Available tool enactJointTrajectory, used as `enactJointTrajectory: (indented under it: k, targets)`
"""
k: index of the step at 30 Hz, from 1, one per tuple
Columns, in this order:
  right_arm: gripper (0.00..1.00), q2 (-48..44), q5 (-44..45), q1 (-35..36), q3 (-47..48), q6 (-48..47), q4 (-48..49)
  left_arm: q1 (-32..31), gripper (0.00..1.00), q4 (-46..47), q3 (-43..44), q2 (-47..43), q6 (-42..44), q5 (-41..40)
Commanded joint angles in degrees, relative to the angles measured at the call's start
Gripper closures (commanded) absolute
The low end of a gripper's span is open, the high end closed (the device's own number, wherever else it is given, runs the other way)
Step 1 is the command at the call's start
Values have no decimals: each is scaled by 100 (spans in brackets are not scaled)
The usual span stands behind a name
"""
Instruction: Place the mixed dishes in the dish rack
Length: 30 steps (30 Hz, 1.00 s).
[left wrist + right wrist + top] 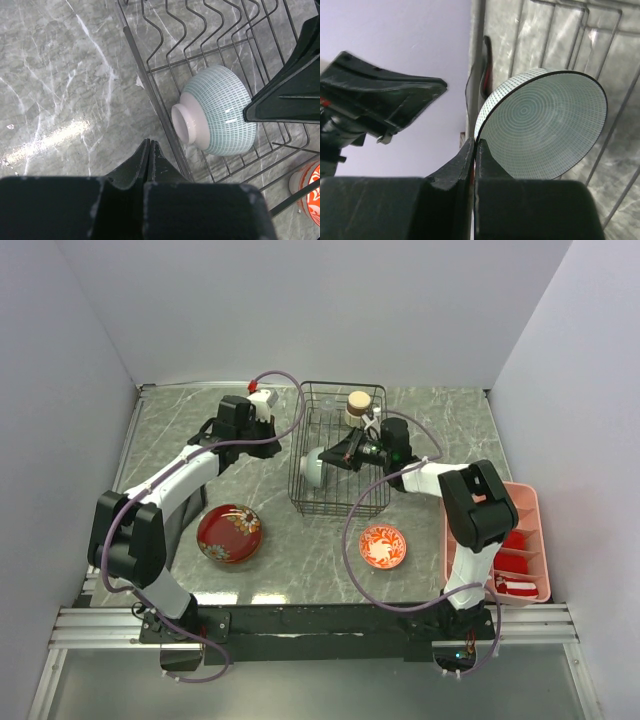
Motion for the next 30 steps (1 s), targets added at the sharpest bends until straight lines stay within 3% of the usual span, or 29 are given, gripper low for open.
enactJointTrajectory:
  k: [1, 7, 11, 19, 24, 25, 26, 30]
  targets:
    - [100, 103, -255, 56, 275, 193, 416, -47, 99, 34, -46, -198, 124, -37]
    - [100, 16, -202, 12, 591, -527, -884, -65, 99, 61, -125, -312, 186, -143]
    - [100, -55, 131, -111, 1056, -1606, -2595, -65, 99, 139, -239, -392, 212, -187]
    - [78, -370, 598, -366, 1347, -2821, -4383, -65, 95, 342, -520, -629, 230, -222]
    - [64, -713, 1361, -674, 1838, -4305, -6245, -65, 81, 307, -626, -909, 291, -248]
    - [63, -801, 1502, -691, 1953, -4534, -6526, -65, 77, 289, -643, -954, 309, -240]
    - [62, -854, 1721, -700, 2197, -4928, -7033, -65, 66, 263, -652, -989, 335, -231]
    - [60, -978, 1950, -622, 2682, -5537, -7487, -56, 50, 272, -766, -1340, 590, -371]
